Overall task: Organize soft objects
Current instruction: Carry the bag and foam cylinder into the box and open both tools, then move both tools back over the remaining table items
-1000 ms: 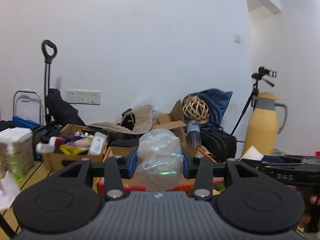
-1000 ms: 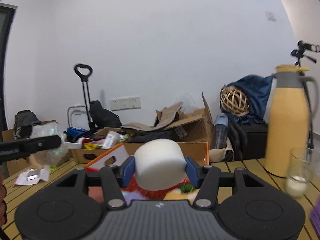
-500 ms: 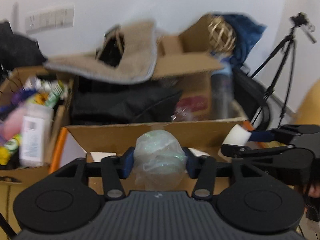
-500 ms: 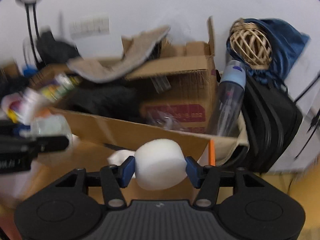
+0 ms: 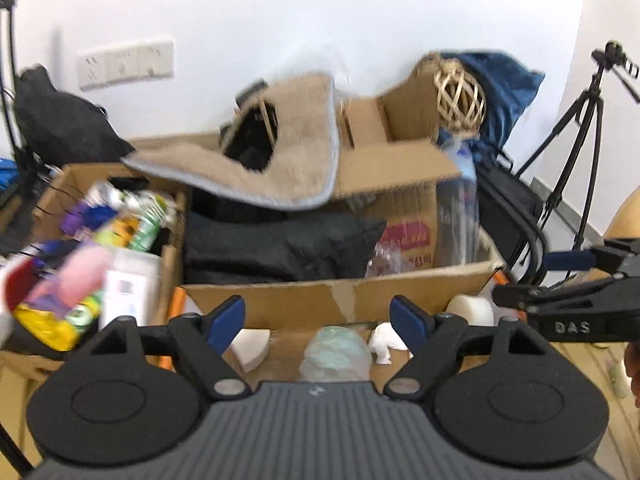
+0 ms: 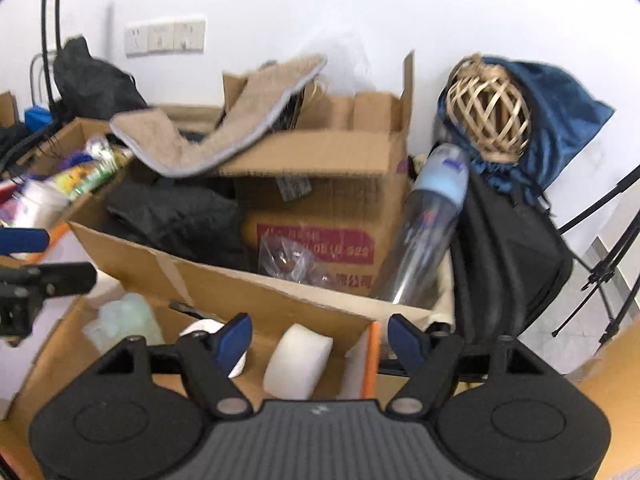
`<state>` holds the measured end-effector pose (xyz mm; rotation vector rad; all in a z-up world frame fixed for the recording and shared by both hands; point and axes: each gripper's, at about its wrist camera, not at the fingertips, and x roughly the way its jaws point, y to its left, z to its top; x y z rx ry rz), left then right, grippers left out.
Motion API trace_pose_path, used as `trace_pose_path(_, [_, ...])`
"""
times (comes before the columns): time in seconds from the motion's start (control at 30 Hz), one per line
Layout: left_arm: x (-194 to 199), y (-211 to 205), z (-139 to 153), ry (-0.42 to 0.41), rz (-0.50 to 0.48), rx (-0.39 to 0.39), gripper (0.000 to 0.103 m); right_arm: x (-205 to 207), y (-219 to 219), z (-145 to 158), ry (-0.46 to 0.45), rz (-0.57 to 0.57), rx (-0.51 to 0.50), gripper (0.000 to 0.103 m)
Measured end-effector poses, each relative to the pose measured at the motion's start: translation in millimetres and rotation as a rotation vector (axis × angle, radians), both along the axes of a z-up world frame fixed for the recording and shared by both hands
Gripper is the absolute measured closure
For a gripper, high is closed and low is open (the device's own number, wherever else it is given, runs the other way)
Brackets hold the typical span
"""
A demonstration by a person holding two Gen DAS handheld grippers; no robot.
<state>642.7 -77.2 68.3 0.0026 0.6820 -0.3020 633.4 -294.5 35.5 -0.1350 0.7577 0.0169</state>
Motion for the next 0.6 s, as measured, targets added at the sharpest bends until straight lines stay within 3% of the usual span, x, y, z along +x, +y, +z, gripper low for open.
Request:
trace_pose_path(0.17, [-63.4, 6.9, 36.7, -0.106, 0.04, 0.062, 0.018, -62.2, -3.8, 42.3, -0.049, 0.005, 0.003, 0.023])
trace_pose_path(0.33, [-162.5, 18.3, 46.2, -0.259, 0.064, 0.06, 0.004, -162.1, -0.2, 71.1, -0.176, 0.04, 0.034, 0.017])
trace_pose_path(0.47, [-254.2, 33.9, 34.9, -0.344, 0.082, 0.001, 0.0, -257.6, 1.7, 72.2, -0.3, 0.059, 0.05, 0.014])
trace_pose_path(0.6, [-346.9, 48.5, 20.7, -0.416, 0.094, -0.052, 0.0, -349.4, 1.9, 54.4, -0.415, 0.069, 0.09, 0.006])
